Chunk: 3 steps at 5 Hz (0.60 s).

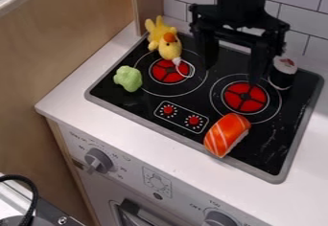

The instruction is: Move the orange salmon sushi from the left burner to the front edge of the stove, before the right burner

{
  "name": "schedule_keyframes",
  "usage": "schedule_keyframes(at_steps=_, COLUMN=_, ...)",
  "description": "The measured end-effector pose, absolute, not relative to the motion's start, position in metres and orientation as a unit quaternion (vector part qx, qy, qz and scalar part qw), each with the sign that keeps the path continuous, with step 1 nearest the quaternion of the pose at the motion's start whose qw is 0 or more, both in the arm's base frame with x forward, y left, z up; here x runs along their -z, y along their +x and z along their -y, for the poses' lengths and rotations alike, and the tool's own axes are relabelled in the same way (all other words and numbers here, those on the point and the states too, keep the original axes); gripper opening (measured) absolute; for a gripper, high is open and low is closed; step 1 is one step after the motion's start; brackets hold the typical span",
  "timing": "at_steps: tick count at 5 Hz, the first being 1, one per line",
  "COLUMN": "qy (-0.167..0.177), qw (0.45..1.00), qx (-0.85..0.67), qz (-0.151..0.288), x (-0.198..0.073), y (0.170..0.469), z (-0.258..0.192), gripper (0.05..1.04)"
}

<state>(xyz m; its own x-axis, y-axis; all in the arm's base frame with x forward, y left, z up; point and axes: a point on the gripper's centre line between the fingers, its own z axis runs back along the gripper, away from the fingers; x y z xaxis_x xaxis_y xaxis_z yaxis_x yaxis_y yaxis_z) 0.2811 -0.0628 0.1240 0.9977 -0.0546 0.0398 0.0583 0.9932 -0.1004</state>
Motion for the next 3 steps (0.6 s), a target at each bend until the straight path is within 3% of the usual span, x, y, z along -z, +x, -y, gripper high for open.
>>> schedule_keyframes(at_steps=3, qy=-0.043, qw=0.999, qx=-0.014, qz=0.021, x=-0.139, y=0.31, z=0.015, gripper=1.0)
